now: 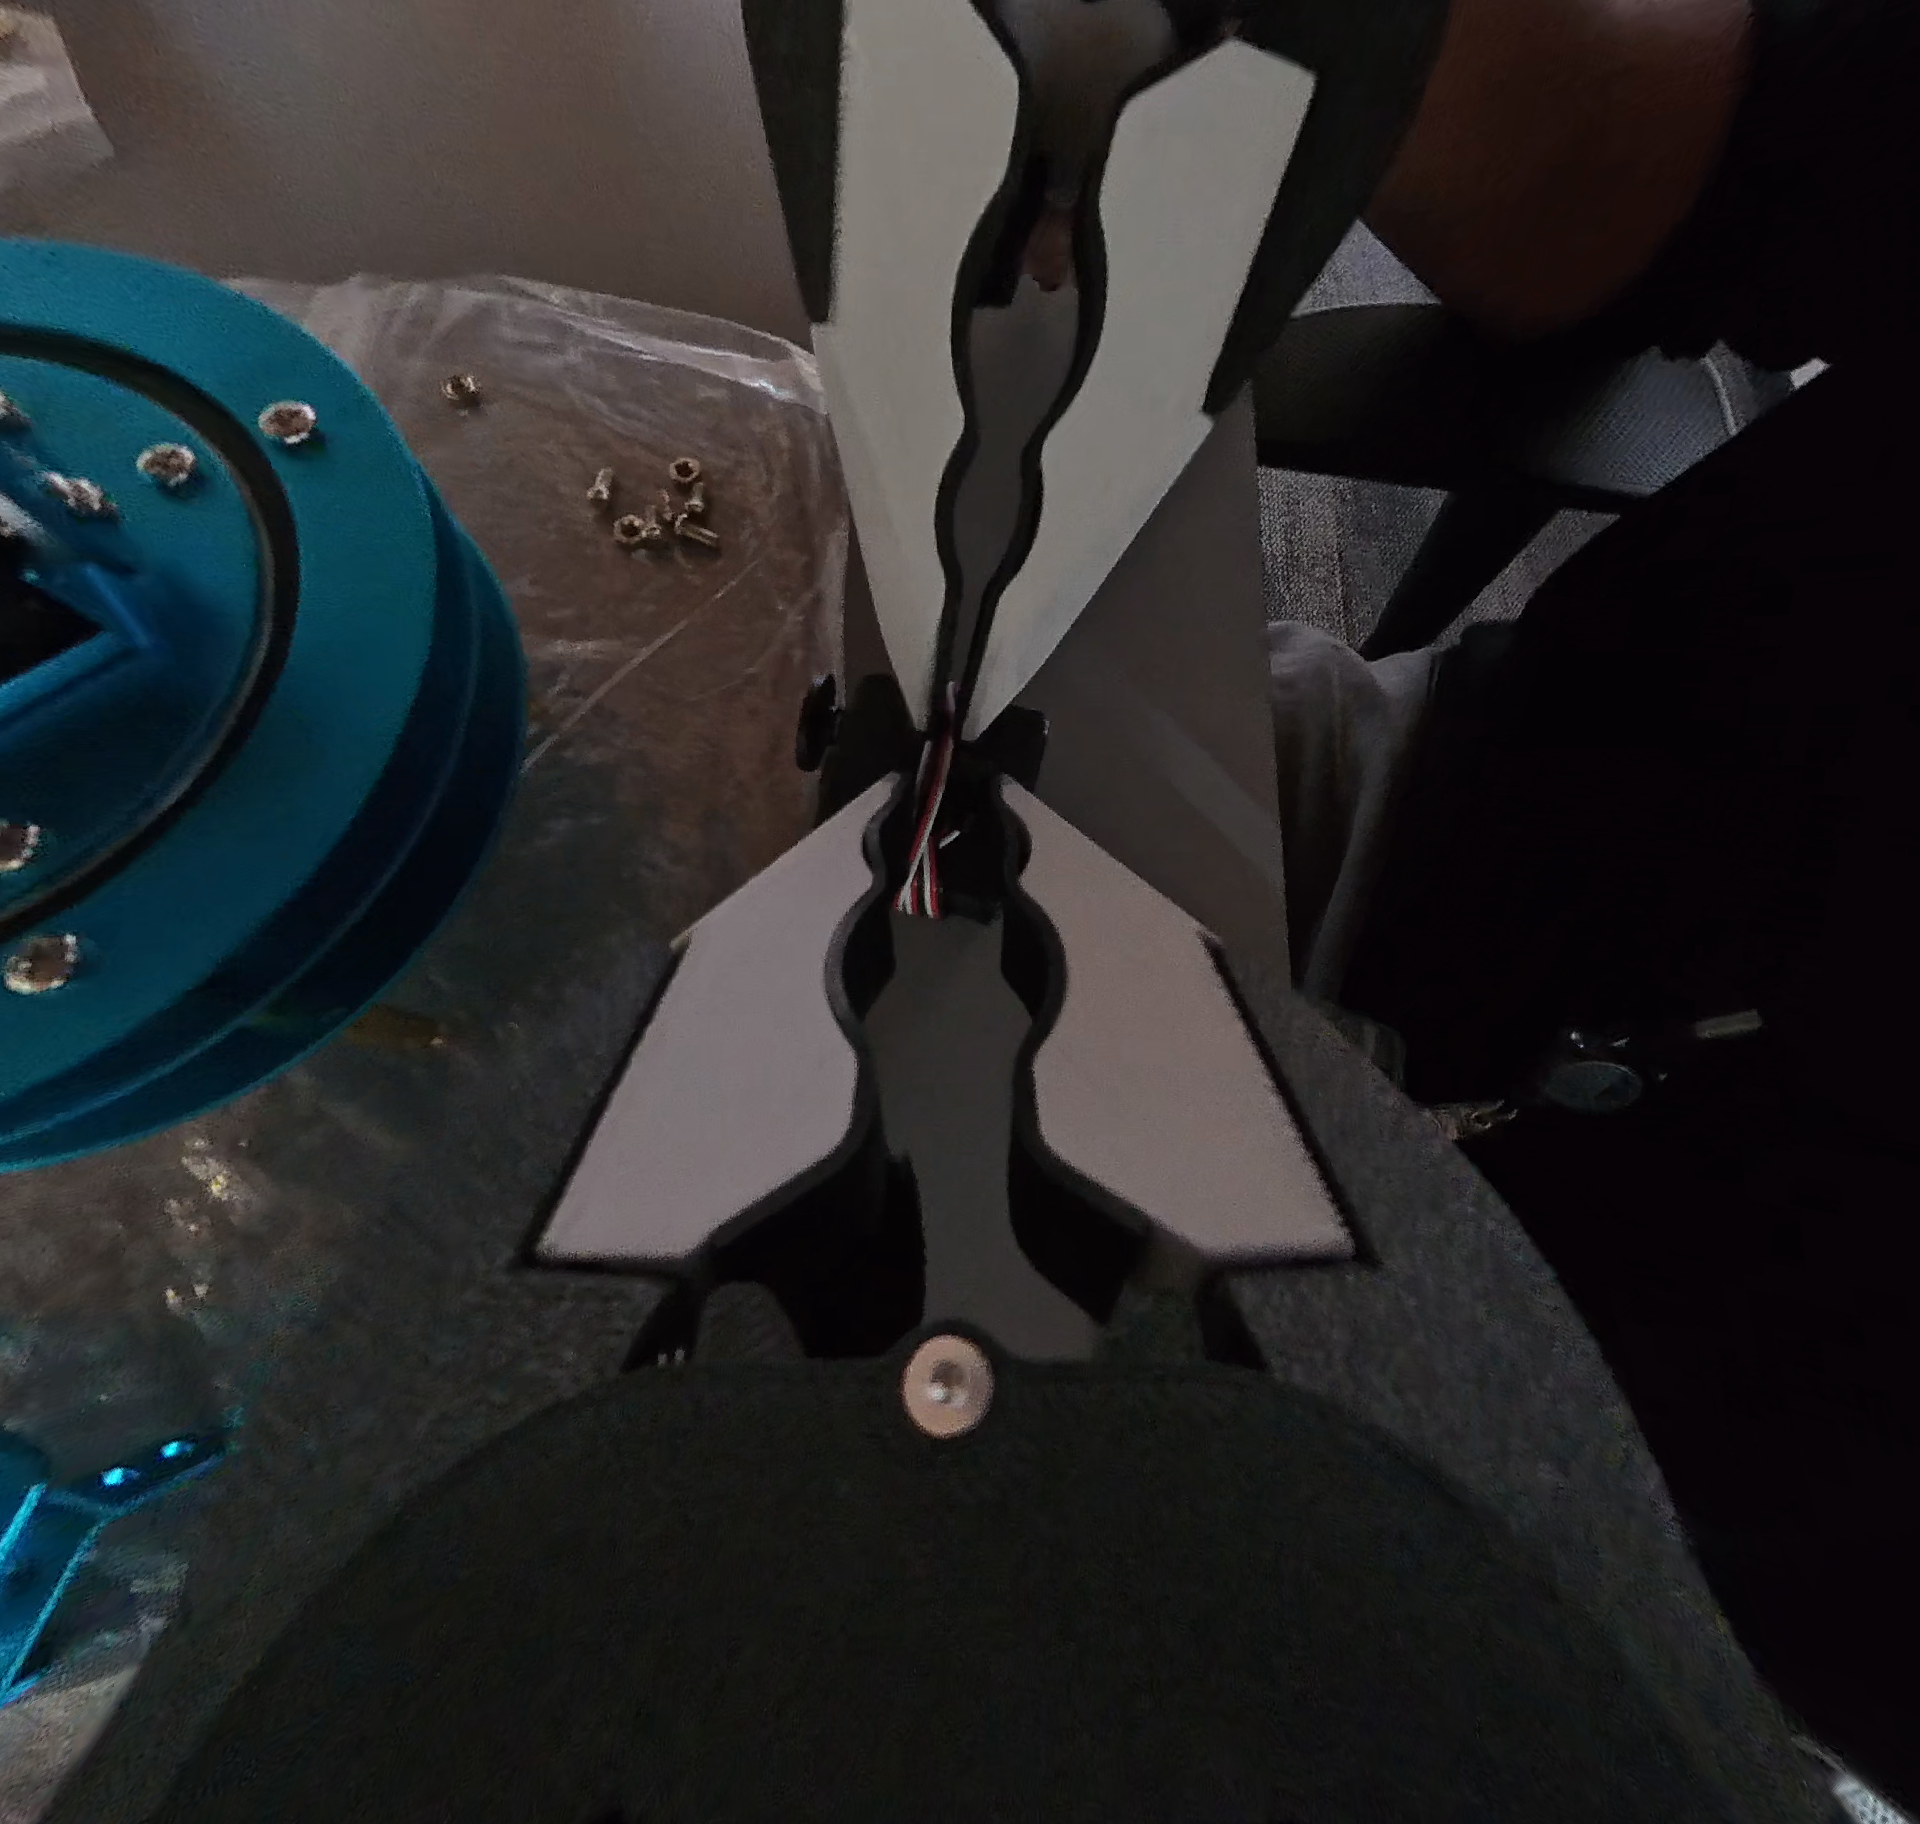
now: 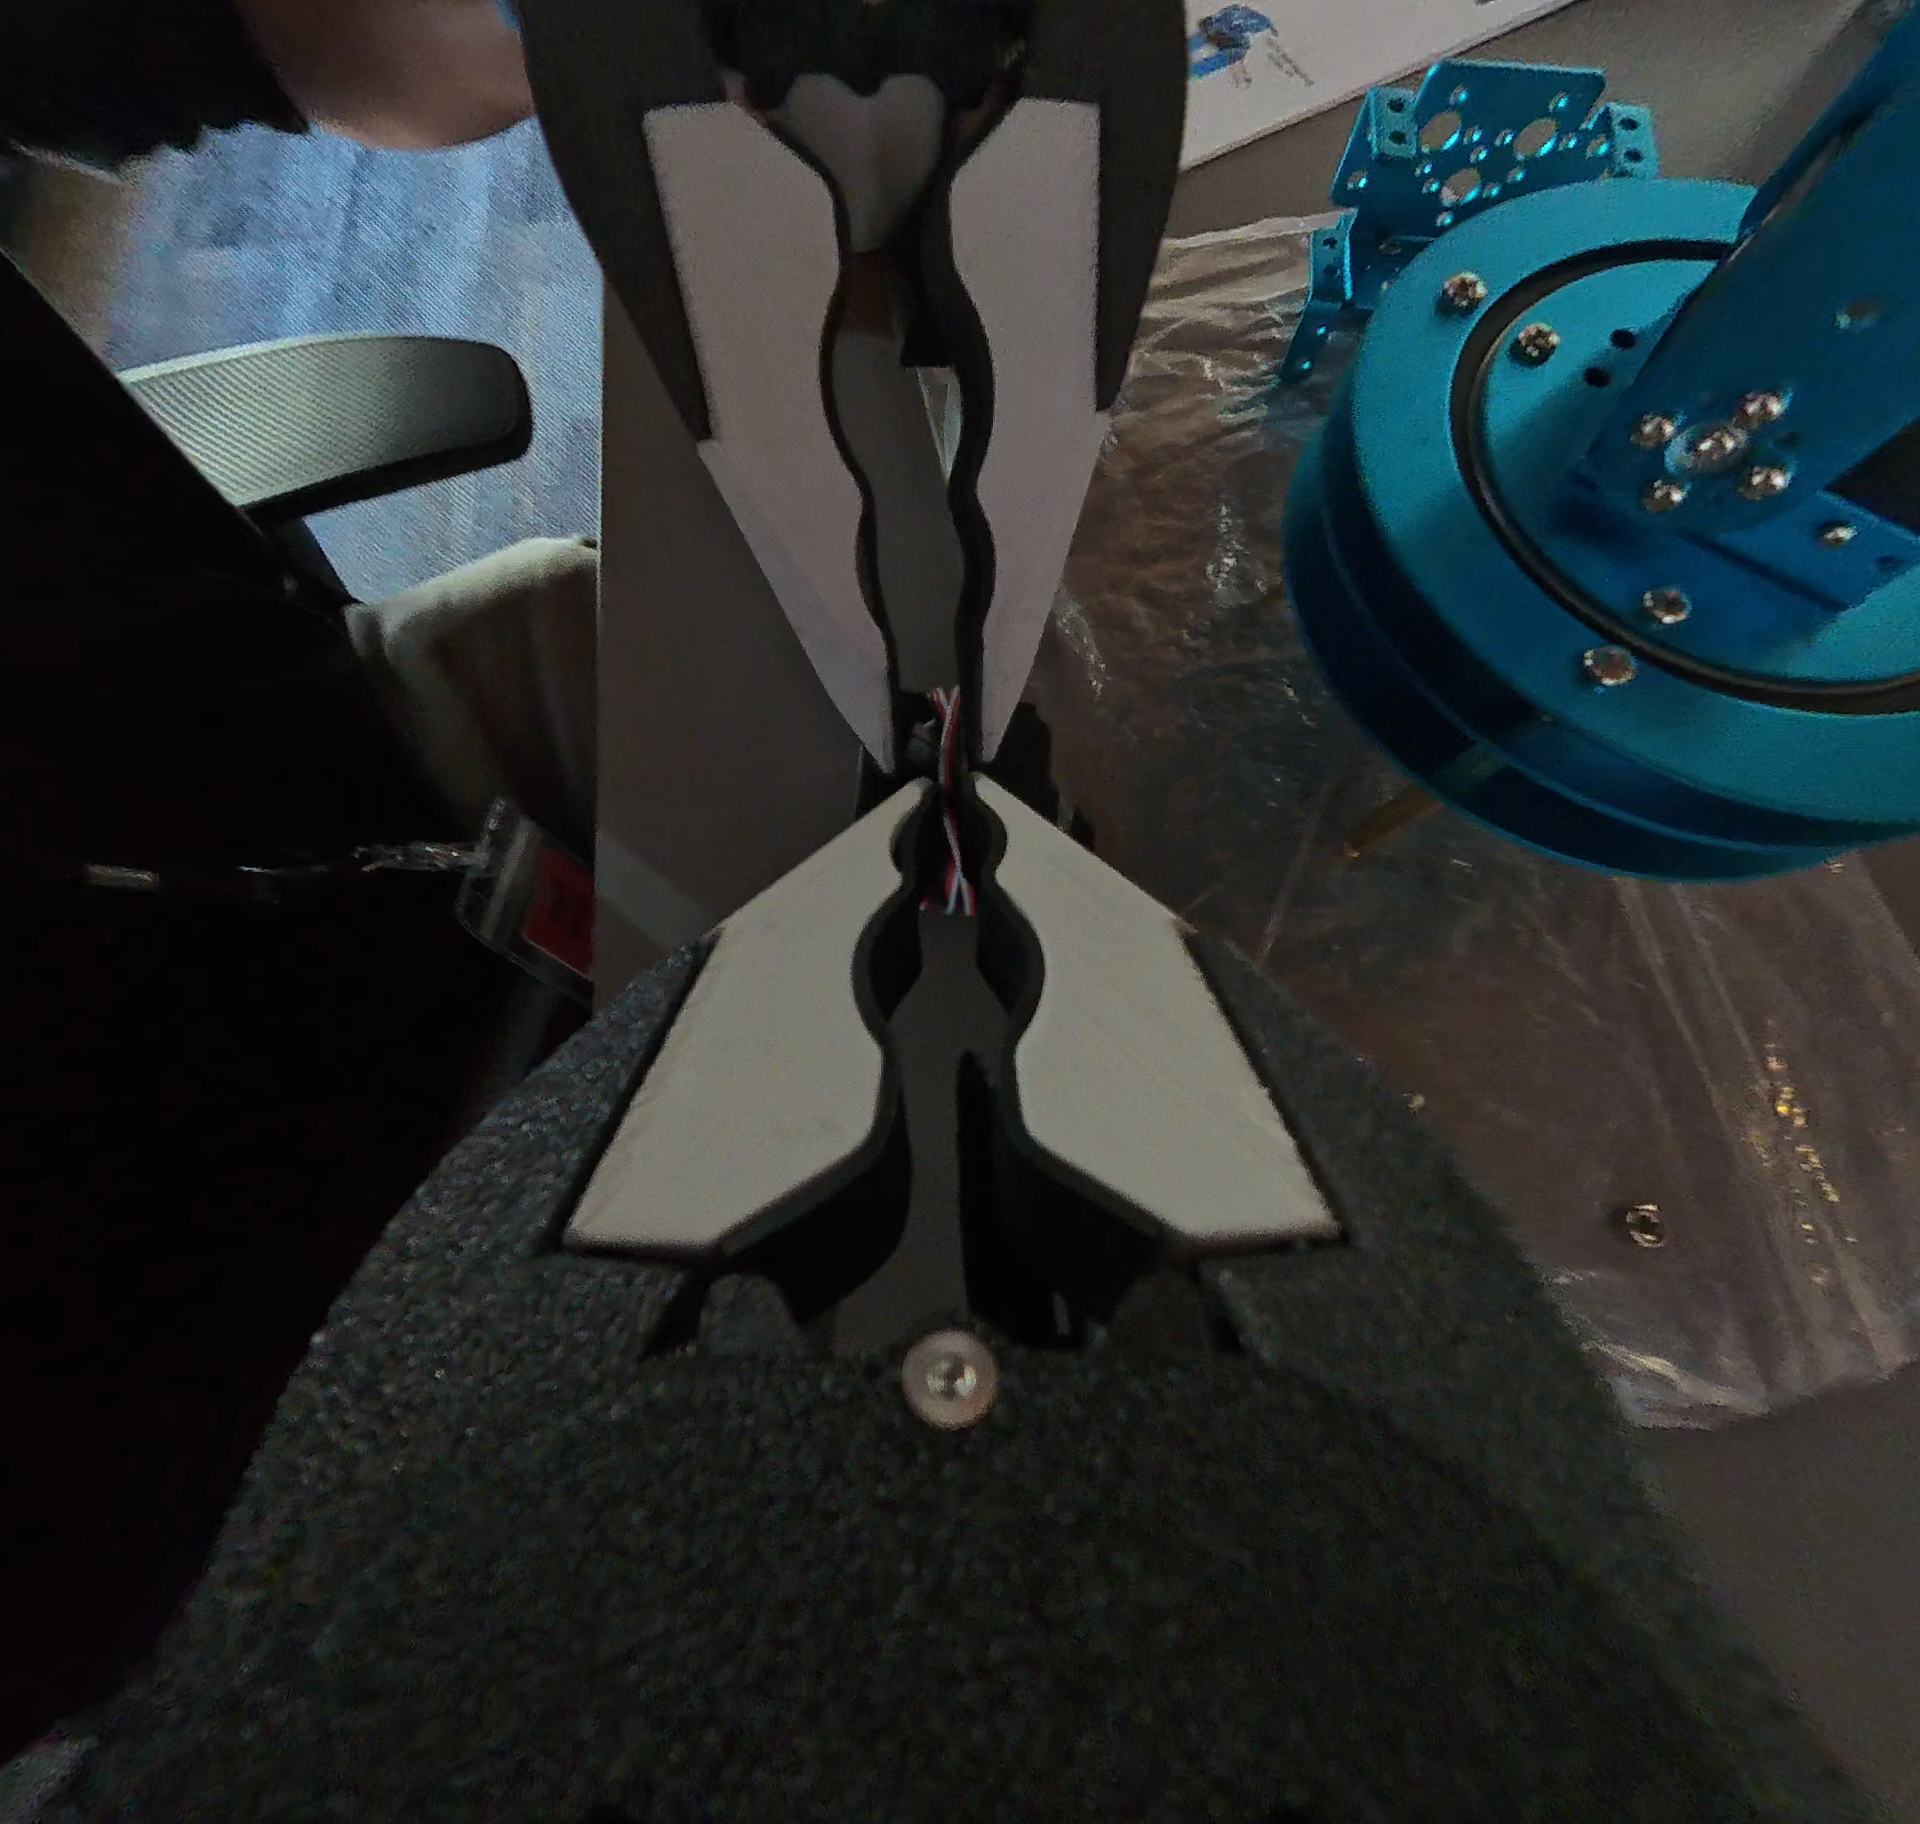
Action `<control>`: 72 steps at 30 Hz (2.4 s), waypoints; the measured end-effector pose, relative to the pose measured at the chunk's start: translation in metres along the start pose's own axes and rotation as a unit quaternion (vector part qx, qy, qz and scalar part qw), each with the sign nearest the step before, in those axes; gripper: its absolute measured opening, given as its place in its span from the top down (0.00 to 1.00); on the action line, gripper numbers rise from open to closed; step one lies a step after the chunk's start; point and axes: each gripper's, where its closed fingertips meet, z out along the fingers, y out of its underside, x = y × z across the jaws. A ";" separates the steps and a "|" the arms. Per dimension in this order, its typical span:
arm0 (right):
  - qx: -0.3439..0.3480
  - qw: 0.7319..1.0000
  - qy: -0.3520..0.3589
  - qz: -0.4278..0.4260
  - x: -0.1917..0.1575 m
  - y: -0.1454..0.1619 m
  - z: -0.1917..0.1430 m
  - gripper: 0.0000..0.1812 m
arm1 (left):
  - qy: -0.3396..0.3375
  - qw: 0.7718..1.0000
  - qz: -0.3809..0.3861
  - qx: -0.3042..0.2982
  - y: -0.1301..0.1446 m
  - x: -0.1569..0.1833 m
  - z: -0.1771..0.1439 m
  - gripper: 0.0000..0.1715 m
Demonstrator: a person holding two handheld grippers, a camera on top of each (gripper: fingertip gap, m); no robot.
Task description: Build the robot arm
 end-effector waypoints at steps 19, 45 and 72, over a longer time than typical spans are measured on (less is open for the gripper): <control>-0.016 1.000 0.014 -0.017 -0.005 0.001 -0.002 0.89 | -0.046 0.998 0.030 0.007 -0.001 0.000 -0.002 0.90; -0.052 0.997 0.053 -0.019 0.000 0.004 0.004 0.95 | -0.018 0.998 0.047 0.032 -0.001 0.001 -0.007 1.00; -0.023 0.999 0.023 -0.007 0.001 0.003 0.006 0.92 | 0.009 0.998 -0.056 0.040 -0.003 -0.004 -0.003 0.99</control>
